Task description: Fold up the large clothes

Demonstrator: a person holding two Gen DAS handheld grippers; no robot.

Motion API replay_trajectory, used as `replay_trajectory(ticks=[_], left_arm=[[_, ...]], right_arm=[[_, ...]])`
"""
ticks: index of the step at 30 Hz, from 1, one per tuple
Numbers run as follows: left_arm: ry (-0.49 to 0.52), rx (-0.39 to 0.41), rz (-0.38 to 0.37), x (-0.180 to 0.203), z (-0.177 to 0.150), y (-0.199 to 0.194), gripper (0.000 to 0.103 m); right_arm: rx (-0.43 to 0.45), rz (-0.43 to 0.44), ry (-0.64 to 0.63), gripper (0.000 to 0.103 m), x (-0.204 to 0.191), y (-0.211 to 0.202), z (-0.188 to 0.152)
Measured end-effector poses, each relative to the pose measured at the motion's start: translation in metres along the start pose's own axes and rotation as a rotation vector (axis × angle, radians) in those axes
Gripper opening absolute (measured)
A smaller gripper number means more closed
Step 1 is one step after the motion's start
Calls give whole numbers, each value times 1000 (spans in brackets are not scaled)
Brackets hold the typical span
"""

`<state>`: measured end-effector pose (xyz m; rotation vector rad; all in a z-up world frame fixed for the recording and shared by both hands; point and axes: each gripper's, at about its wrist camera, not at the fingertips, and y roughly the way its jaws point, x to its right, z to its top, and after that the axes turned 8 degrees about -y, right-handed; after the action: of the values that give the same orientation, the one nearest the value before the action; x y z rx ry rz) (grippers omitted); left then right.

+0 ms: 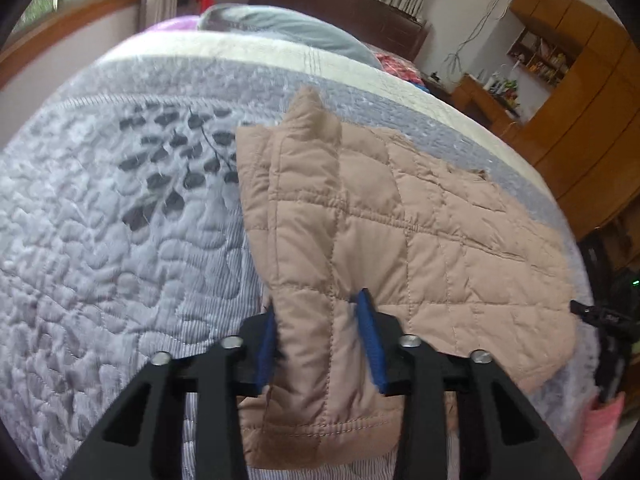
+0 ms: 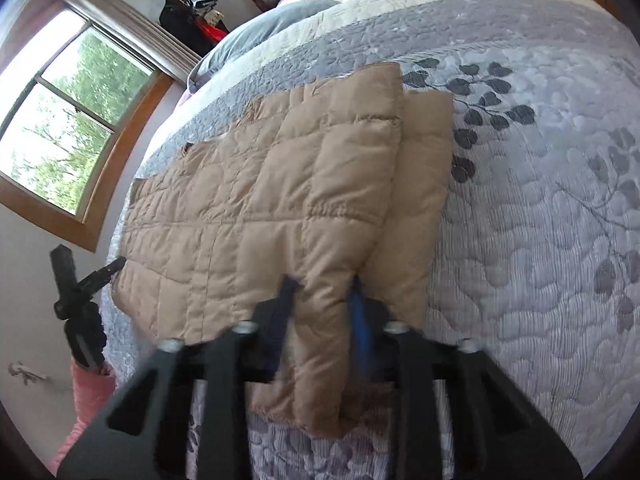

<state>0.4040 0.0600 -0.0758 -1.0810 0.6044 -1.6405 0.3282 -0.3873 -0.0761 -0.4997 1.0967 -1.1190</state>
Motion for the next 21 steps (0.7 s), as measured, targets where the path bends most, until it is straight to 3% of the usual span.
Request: replay_trajectory(ticks=[2, 7, 10, 14, 18, 21], left_arm=[[5, 36, 11, 6, 3, -8, 17], [-29, 128, -11, 7, 16, -24, 13], [-61, 64, 19, -7, 21, 4, 13], [-115, 6, -33, -23, 20, 34, 14], [-89, -2, 4, -17, 25, 38, 15], [-86, -12, 42, -12, 28, 30, 17]], right_arm=[[34, -31, -27, 8, -9, -8, 9], [81, -59, -29, 7, -13, -13, 31], [22, -72, 18, 7, 2, 12, 34], [-11, -13, 87, 9, 23, 39, 25], [-7, 8, 108, 8, 29, 40, 21], [16, -29, 90, 16, 27, 24, 17]])
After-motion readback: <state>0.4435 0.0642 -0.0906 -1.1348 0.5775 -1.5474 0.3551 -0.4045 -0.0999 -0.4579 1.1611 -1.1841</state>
